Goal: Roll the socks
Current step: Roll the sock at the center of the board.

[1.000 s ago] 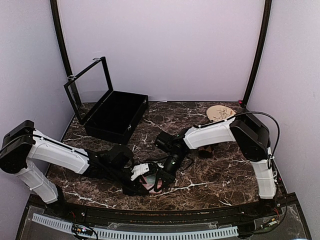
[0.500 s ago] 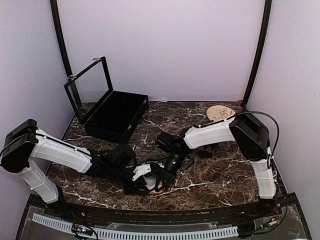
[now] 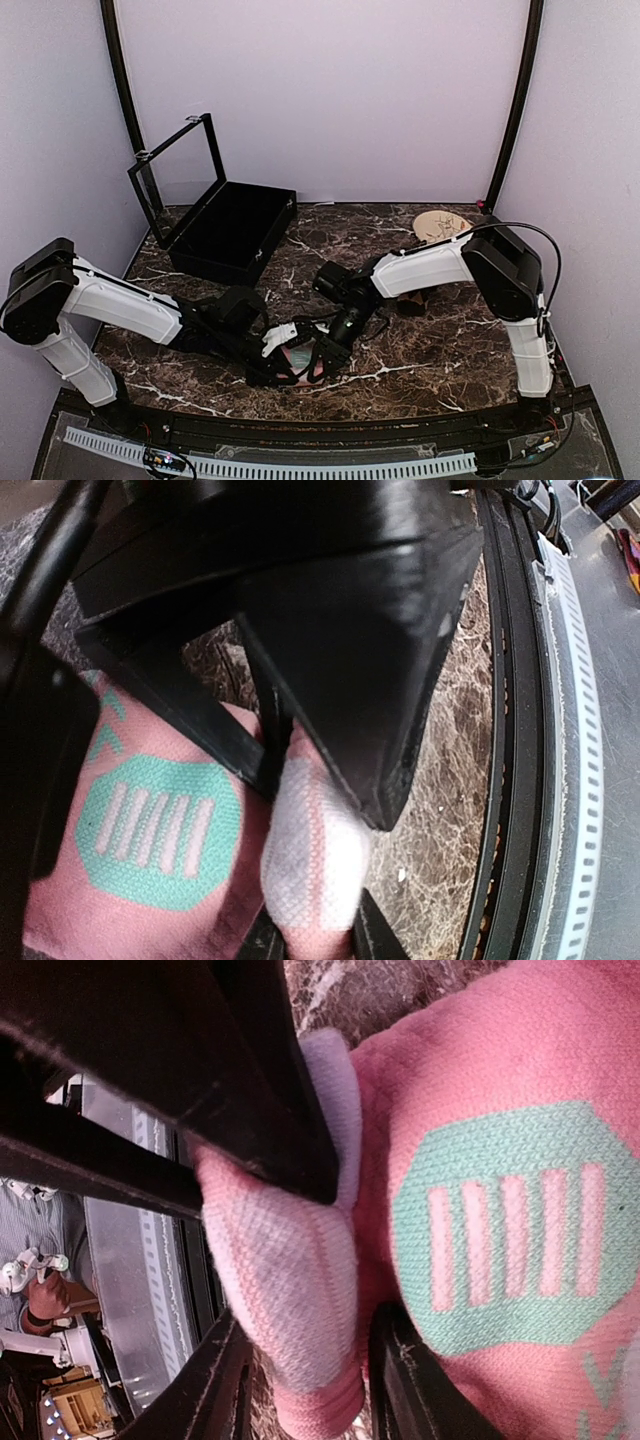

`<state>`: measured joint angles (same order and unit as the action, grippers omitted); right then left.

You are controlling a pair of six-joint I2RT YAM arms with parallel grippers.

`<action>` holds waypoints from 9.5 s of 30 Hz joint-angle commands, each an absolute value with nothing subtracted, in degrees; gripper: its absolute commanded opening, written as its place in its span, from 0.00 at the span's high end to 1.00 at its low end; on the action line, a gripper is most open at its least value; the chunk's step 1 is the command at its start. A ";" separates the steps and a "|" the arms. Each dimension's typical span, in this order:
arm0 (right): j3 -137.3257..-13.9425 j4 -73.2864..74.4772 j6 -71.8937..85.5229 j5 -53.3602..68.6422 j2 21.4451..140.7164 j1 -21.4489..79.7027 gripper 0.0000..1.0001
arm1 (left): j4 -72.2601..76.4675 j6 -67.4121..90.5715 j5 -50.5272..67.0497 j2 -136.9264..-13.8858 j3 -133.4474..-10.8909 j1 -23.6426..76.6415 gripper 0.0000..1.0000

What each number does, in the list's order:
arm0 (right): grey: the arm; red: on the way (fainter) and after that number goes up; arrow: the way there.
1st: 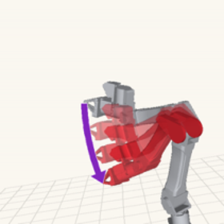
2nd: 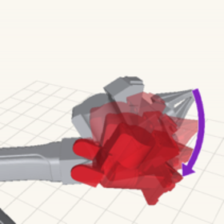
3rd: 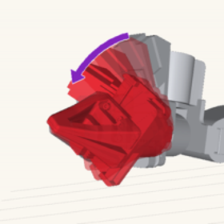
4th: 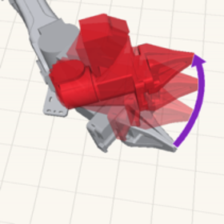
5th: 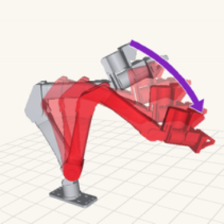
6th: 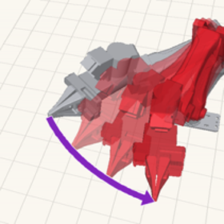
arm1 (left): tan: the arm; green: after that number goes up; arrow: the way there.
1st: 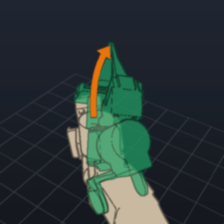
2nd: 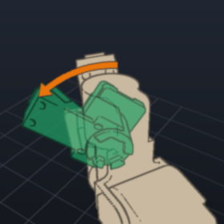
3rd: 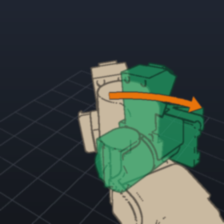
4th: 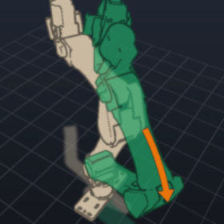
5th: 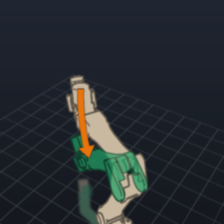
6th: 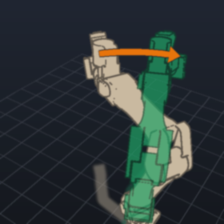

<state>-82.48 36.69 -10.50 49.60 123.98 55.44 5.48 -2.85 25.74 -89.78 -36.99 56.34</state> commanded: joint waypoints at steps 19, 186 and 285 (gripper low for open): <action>-70.21 21.48 -3.34 39.64 113.55 51.24 0.61 | 5.28 2.56 39.57 -93.62 -36.44 50.65 0.81; -89.27 40.05 -10.89 47.94 127.80 57.56 1.00 | 10.93 5.49 13.73 -65.74 -23.30 57.48 0.52; -63.54 11.27 1.02 36.27 106.29 49.50 0.63 | 14.07 21.66 35.29 -92.85 -32.46 52.01 0.78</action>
